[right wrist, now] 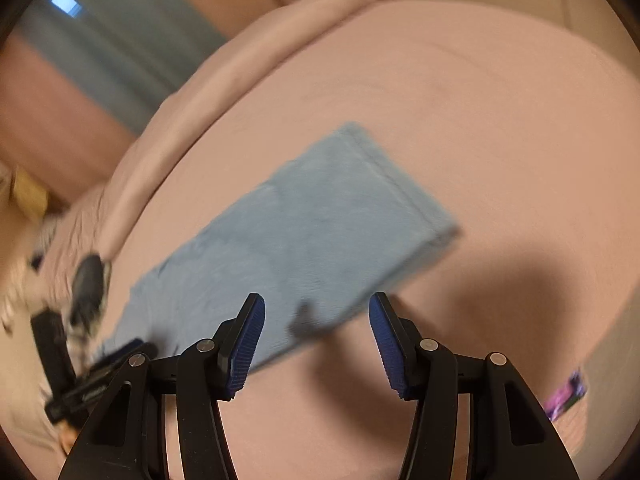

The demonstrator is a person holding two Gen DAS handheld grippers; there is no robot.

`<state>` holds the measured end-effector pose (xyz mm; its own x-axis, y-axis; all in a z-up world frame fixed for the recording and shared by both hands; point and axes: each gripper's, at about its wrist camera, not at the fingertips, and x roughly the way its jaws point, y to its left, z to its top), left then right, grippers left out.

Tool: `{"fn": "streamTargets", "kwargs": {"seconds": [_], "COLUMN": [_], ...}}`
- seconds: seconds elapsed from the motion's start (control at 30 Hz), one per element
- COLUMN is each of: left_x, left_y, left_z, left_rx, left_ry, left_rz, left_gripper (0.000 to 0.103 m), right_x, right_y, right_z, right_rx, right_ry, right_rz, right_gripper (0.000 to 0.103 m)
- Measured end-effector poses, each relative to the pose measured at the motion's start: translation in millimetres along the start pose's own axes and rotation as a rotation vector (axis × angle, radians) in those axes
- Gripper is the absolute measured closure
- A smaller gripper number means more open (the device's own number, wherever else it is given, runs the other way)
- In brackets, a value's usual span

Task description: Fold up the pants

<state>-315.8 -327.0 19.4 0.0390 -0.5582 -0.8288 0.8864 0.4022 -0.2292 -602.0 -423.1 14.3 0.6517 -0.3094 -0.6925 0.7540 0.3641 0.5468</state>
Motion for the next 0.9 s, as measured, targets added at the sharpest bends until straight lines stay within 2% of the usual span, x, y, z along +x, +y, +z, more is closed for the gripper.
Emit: {"fn": "streamTargets", "kwargs": {"seconds": [0.03,0.13,0.3,0.43,0.6,0.63,0.73,0.9], "left_x": [0,2,11,8,10,10,12,10], "left_y": [-1,-2,-7,-3,-3,-1,-1,14], "left_z": [1,0,-5,-8,-12,-13,-14,-14], "left_rx": [-0.014,-0.071,-0.127,-0.161,-0.141,-0.135,-0.129,-0.191], "left_ry": [0.001,0.017,0.051,0.067,0.081,0.083,0.08,0.074], "left_rz": [-0.035,-0.104,-0.139,-0.152,-0.149,-0.147,-0.153,-0.22], "left_gripper": [0.016,0.016,0.016,0.016,0.015,0.015,0.015,0.015], "right_x": [1,7,20,26,34,30,27,15], "right_y": [-6,-24,-35,-36,-26,-26,-27,-8], "right_z": [-2,-4,-3,1,8,10,12,15], "right_rx": [0.039,0.147,0.285,0.314,0.295,0.286,0.269,0.176], "right_ry": [0.003,-0.013,-0.082,-0.131,-0.149,-0.149,-0.161,-0.207], "right_rz": [0.004,0.09,0.167,0.186,0.175,0.171,0.154,0.133], "right_gripper": [0.048,0.048,0.048,0.048,0.05,0.053,0.081,0.086]}}
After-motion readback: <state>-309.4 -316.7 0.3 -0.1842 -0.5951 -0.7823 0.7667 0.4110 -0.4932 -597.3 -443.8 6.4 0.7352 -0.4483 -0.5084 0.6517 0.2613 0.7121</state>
